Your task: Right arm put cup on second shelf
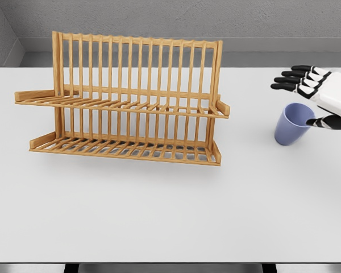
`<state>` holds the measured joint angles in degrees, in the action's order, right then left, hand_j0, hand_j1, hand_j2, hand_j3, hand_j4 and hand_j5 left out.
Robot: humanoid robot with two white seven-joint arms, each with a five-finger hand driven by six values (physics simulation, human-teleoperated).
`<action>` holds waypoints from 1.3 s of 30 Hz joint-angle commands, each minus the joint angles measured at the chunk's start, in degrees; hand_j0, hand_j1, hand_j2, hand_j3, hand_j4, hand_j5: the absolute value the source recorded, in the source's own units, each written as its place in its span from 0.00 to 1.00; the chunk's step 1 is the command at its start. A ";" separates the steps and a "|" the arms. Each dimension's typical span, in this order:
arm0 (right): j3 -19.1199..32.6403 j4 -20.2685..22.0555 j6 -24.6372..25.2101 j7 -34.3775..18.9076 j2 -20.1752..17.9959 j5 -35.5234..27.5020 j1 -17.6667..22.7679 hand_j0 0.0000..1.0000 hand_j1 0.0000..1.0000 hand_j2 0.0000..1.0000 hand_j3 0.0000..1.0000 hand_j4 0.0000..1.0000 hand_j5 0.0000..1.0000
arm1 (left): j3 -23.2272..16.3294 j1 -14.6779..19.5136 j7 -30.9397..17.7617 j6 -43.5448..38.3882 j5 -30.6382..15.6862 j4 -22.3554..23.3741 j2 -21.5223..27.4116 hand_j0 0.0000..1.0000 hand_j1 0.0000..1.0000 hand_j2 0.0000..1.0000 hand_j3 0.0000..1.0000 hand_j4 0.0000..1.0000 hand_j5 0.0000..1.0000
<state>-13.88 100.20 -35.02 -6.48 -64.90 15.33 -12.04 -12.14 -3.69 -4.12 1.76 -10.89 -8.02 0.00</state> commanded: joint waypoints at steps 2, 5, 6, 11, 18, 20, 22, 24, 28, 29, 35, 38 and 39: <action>-0.18 0.26 0.02 0.06 -0.23 -0.31 0.00 1.00 1.00 1.00 1.00 1.00 1.00 | 0.01 0.09 -0.01 0.00 -0.01 0.03 0.00 1.00 1.00 1.00 1.00 1.00 1.00; -0.09 -1.41 0.02 0.67 -0.75 -0.74 0.18 1.00 1.00 1.00 1.00 1.00 1.00 | 0.01 0.09 -0.01 0.00 -0.01 -0.06 0.00 1.00 1.00 1.00 1.00 1.00 1.00; -0.09 -1.85 0.02 0.67 -1.81 -0.83 0.35 1.00 1.00 1.00 1.00 1.00 1.00 | 0.01 0.09 -0.01 0.00 -0.01 -0.06 0.00 1.00 1.00 1.00 1.00 1.00 1.00; 0.08 -3.34 4.17 -13.45 -2.60 -0.74 0.00 1.00 1.00 1.00 1.00 1.00 1.00 | 0.01 0.00 -0.01 0.00 -0.01 0.03 0.00 1.00 1.00 1.00 1.00 1.00 1.00; -0.62 -8.26 4.44 -28.52 0.65 -1.45 -9.40 1.00 1.00 1.00 1.00 1.00 1.00 | 0.01 0.09 -0.01 0.00 -0.01 0.02 0.00 1.00 1.00 1.00 1.00 1.00 1.00; -3.25 -10.63 4.53 -28.52 1.88 -1.36 -13.17 1.00 1.00 1.00 1.00 1.00 1.00 | 0.01 0.09 -0.01 0.00 -0.01 0.03 0.00 1.00 1.00 1.00 1.00 1.00 1.00; -8.79 -13.97 4.44 -28.52 3.99 -1.36 -19.59 1.00 1.00 1.00 1.00 1.00 1.00 | 0.01 0.09 -0.01 0.00 -0.01 0.03 0.00 1.00 1.00 1.00 1.00 1.00 1.00; -14.68 -16.00 4.44 -28.52 5.92 -1.27 -24.08 1.00 1.00 1.00 1.00 1.00 1.00 | 0.01 0.09 -0.01 0.00 -0.01 0.03 0.00 1.00 1.00 1.00 1.00 1.00 1.00; -16.09 -16.09 4.53 -28.52 6.01 -0.75 -24.79 1.00 1.00 1.00 1.00 1.00 1.00 | 0.01 0.09 -0.01 0.00 -0.01 0.02 0.00 1.00 1.00 1.00 1.00 1.00 1.00; -16.18 -16.09 4.44 -28.52 6.01 -0.66 -24.79 1.00 1.00 1.00 1.00 1.00 1.00 | 0.01 0.00 -0.01 0.00 -0.01 0.03 0.00 1.00 1.00 1.00 1.00 1.00 1.00; -18.37 -17.93 4.35 -28.52 6.10 -0.48 -24.87 1.00 1.00 1.00 1.00 1.00 1.00 | 0.01 0.09 -0.01 0.00 -0.01 0.03 0.00 1.00 1.00 1.00 1.00 1.00 1.00; -20.57 -19.43 4.35 -28.52 6.98 -0.48 -24.87 1.00 1.00 1.00 1.00 1.00 1.00 | 0.01 0.09 -0.01 0.00 -0.01 0.03 0.00 1.00 1.00 1.00 1.00 1.00 1.00; -20.66 -19.51 4.35 -28.52 7.07 -0.48 -24.87 1.00 1.00 1.00 1.00 1.00 1.00 | 0.01 0.09 -0.01 0.00 -0.01 -0.06 0.00 1.00 1.00 1.00 1.00 1.00 1.00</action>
<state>-33.57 81.41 -30.79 -35.02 -58.09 15.10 -36.91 -12.13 -3.60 -4.12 1.76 -10.89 -8.02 0.00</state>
